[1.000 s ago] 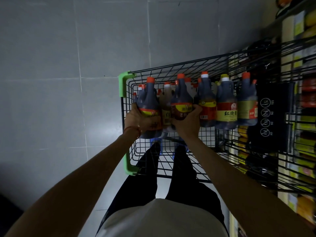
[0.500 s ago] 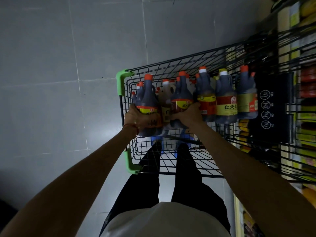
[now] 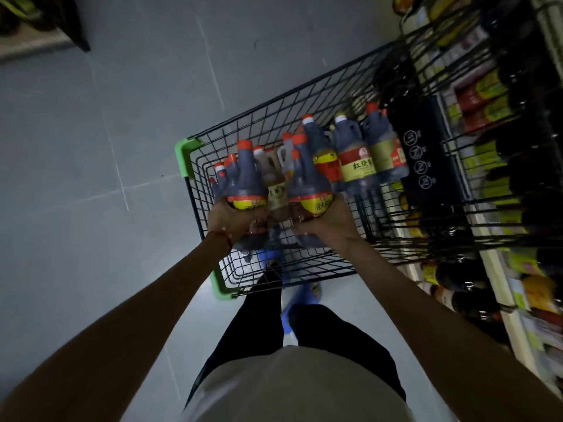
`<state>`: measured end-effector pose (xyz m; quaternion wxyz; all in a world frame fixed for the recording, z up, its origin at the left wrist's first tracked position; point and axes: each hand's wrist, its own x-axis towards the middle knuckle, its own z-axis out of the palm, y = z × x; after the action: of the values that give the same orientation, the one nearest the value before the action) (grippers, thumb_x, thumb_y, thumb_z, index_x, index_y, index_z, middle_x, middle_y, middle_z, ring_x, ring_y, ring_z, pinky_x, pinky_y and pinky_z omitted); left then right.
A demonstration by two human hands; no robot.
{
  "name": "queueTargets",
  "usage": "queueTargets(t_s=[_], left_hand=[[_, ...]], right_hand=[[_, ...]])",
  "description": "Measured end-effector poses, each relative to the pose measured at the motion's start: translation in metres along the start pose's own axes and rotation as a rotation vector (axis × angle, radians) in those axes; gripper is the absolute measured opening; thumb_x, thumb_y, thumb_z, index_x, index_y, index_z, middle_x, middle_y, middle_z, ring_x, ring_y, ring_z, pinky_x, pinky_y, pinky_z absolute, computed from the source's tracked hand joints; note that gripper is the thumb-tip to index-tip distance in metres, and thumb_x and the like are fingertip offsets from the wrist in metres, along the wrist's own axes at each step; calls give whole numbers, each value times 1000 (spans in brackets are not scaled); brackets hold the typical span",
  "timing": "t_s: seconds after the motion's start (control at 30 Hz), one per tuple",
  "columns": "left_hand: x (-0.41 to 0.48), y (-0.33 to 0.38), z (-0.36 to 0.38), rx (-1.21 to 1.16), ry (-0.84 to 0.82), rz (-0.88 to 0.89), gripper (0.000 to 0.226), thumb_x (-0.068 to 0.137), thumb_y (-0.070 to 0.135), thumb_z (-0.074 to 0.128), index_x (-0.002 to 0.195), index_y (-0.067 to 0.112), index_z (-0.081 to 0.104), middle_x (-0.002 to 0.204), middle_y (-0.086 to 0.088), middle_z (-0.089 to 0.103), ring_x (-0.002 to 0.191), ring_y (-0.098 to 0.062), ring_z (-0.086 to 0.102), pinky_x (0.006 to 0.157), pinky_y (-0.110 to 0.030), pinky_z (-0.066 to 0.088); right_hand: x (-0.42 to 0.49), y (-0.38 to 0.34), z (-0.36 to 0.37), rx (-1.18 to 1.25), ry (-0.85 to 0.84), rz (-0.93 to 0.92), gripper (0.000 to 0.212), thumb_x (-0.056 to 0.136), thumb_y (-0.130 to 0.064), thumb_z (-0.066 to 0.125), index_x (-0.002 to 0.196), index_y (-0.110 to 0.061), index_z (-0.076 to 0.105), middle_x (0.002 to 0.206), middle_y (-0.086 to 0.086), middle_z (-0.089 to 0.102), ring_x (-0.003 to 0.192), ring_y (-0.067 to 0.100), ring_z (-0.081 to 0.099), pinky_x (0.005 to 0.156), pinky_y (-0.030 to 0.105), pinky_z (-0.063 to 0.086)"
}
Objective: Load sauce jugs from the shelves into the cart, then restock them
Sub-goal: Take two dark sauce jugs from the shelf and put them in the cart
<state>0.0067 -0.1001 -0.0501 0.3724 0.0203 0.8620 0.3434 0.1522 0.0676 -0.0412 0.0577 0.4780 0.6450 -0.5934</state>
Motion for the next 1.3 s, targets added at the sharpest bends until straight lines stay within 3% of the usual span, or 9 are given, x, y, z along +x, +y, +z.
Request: queueTargets(t_s=[0.13,0.27,0.43,0.53,0.73,0.8,0.93,1.13,1.3], left_hand=[[-35,14,13,-69,22,128,58,58,39,94,107,28,65,102,2,72,92,-15,67,90,-31,55],[-74,27,33,-57,53,216,57,60,37,94,109,23,68,106,-5,75,88,-18,70,82,-29,58],[-127,44,51,-38,7,362,65,64,40,91,119,15,66,103,1,71,79,-7,66,58,-5,43],[-153,57,60,-53,-87,457,64,61,39,93,116,15,67,100,2,73,79,-4,69,60,-6,48],[-192,70,83,-63,-291,639,76,46,58,86,112,27,66,101,4,75,89,-16,72,83,-36,59],[-207,70,88,-50,-358,713,78,48,56,88,116,24,66,103,2,75,91,-17,72,83,-37,59],[-249,63,106,-31,-515,802,65,62,23,95,118,14,63,106,-2,72,88,3,68,73,-12,53],[-314,49,155,60,-749,877,66,61,12,94,119,18,61,105,9,70,85,8,68,70,-8,52],[-389,34,216,165,-888,938,86,57,14,96,131,12,53,119,0,68,101,-8,68,80,-23,55]], right_hand=[[-40,6,-24,49,108,-121,88,43,-26,97,120,-10,58,103,-1,75,91,11,72,81,34,59],[-83,25,-52,149,245,-199,69,60,2,94,114,-15,54,94,-3,72,78,2,71,69,24,55],[-137,50,-86,231,407,-217,81,58,2,96,120,-14,47,97,1,69,89,28,71,75,45,61],[-174,61,-101,262,529,-229,83,58,1,97,121,-13,45,98,-6,64,85,17,68,75,39,58],[-253,83,-102,355,800,-175,92,56,-13,102,125,-14,41,100,-13,59,85,-2,60,59,8,49],[-279,90,-96,388,872,-157,94,56,-17,102,125,-17,39,104,-10,60,90,2,63,63,11,50],[-334,112,-87,444,1001,-123,94,57,-20,102,127,-14,40,106,-9,62,92,4,64,63,12,51],[-410,167,-86,559,1196,-92,93,57,-17,102,128,-13,42,109,-4,63,94,8,67,66,13,54],[-478,236,-105,625,1337,-57,92,54,-12,102,124,-17,41,111,-3,63,98,16,68,75,25,55]])
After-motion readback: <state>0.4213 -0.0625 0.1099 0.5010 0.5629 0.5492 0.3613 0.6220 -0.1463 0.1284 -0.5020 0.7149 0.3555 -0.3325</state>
